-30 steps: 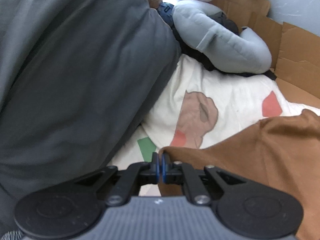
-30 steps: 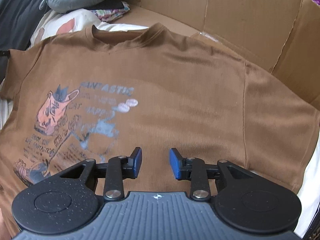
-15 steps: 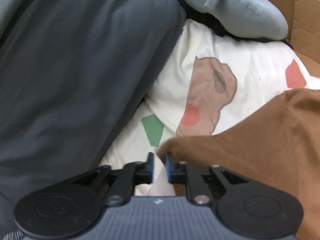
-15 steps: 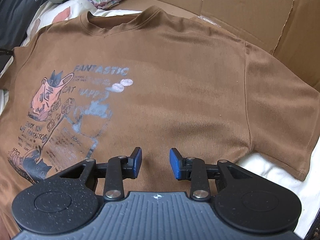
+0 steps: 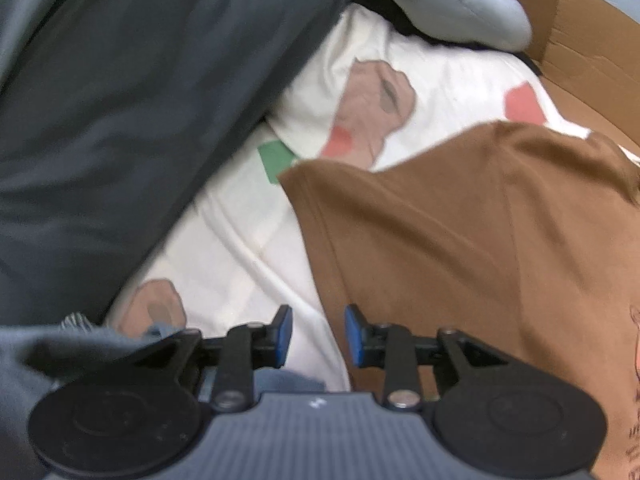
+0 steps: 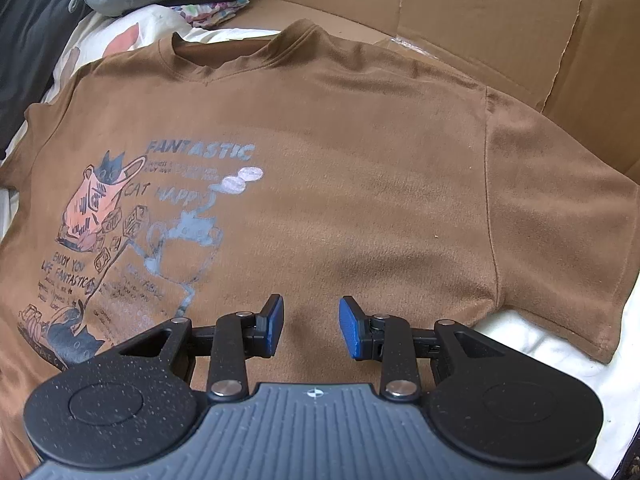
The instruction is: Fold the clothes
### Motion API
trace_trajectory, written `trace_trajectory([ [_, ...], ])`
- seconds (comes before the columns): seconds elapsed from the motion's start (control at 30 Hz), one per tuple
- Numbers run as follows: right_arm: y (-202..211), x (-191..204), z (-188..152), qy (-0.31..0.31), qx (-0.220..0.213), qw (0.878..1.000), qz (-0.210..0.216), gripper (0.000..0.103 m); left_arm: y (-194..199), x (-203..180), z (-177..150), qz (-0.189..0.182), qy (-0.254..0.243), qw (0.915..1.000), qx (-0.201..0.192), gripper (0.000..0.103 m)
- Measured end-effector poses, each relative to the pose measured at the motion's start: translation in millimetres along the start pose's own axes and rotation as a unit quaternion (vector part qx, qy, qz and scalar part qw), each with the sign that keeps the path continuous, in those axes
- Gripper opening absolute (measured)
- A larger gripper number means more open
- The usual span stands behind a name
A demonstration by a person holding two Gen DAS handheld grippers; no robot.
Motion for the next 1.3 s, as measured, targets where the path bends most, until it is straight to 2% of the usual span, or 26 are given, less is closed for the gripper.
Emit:
trace_trajectory([
  [0.3, -1, -1, -4, -0.006, -0.002, 1.0, 0.004, 0.038, -2, -16, -27, -0.028, 0.0, 0.9995, 0.016, 0.03],
  [0.5, -1, -2, -8, -0.009, 0.0, 1.0, 0.005, 0.037, -5, -19, -31, -0.023, 0.008, 0.9997, 0.011, 0.029],
  [0.6, -1, -3, -8, -0.011, -0.001, 1.0, 0.006, 0.037, -5, -22, -28, -0.032, 0.005, 0.9994, 0.013, 0.012],
  [0.73, -2, -4, -9, -0.014, -0.002, 1.0, 0.007, 0.037, -2, -24, -27, -0.021, -0.009, 0.9996, 0.014, 0.005],
  [0.97, -4, -5, -11, -0.018, -0.001, 1.0, 0.01, 0.038, 6, -20, -22, 0.003, -0.032, 0.9992, 0.022, 0.004],
  [1.07, -4, -5, -11, -0.018, 0.0, 1.0, 0.01, 0.038, -2, -24, -24, 0.008, -0.046, 0.9982, 0.037, 0.005],
  [1.17, -4, -5, -11, -0.016, -0.001, 1.0, 0.01, 0.038, -8, -30, -22, 0.016, -0.067, 0.9963, 0.052, 0.008],
  [1.23, -3, -5, -11, -0.016, -0.002, 1.0, 0.01, 0.038, -3, -28, -18, 0.02, -0.071, 0.9958, 0.054, 0.015],
  [1.3, -3, -6, -11, -0.018, -0.004, 1.0, 0.011, 0.038, 3, -26, -14, 0.025, -0.074, 0.9955, 0.054, 0.015],
])
Point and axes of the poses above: each gripper's, at about its wrist camera, not at the fingertips, and y roughly against the way its jaws point, x to its left, z to its top, the point moved 2 cm from there along -y, roughly the way its jaws point, and after that the axes turned 10 degrees about -y, right-handed, at the moved point
